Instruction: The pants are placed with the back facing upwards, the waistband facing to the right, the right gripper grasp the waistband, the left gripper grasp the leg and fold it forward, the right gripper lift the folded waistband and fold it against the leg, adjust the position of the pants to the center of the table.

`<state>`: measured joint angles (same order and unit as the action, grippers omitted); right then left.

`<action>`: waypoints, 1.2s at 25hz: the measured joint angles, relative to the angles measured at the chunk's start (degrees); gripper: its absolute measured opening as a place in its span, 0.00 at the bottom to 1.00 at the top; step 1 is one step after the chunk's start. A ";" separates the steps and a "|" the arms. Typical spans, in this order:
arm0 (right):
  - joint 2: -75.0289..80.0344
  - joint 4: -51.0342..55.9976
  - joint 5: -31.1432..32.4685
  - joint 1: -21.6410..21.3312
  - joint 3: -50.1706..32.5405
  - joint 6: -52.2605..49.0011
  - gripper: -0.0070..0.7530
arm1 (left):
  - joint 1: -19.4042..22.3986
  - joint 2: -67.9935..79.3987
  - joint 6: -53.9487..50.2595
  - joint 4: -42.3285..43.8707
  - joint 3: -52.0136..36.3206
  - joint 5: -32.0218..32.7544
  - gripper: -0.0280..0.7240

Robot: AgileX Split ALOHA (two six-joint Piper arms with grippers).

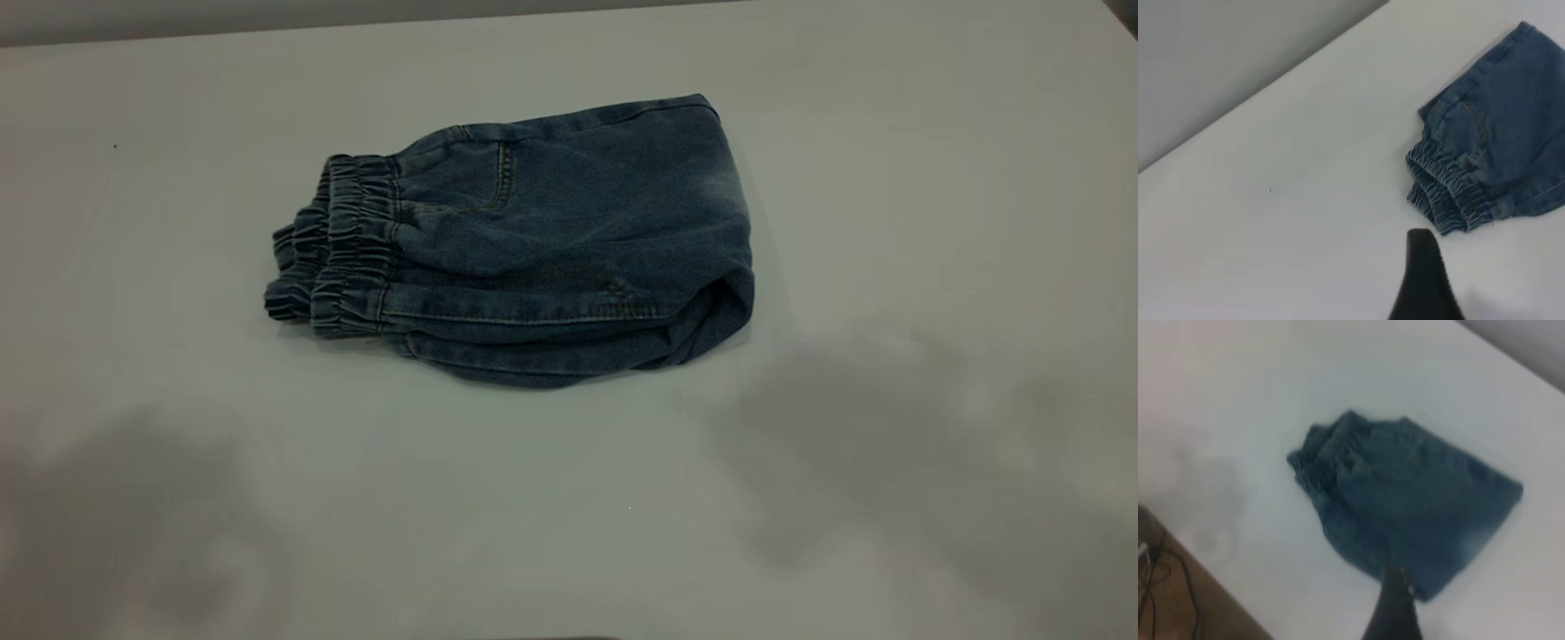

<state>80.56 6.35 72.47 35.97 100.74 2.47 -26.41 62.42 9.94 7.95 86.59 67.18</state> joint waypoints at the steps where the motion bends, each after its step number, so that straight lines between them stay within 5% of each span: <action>1: -2.13 -0.37 0.00 0.00 -2.47 0.00 0.68 | 0.00 -0.52 -0.12 -0.13 -0.20 0.00 0.65; 19: -35.70 -1.88 -0.21 0.00 -47.32 -2.47 0.68 | 0.00 -19.05 -2.50 -7.01 -34.98 0.00 0.59; 30: -57.26 -1.88 -4.16 0.00 -69.02 -5.05 0.68 | 0.00 -35.94 -2.82 -10.81 -47.23 -0.24 0.59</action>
<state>23.30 4.47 68.31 35.97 31.72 -2.58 -26.41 26.49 7.12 -2.86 39.36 66.94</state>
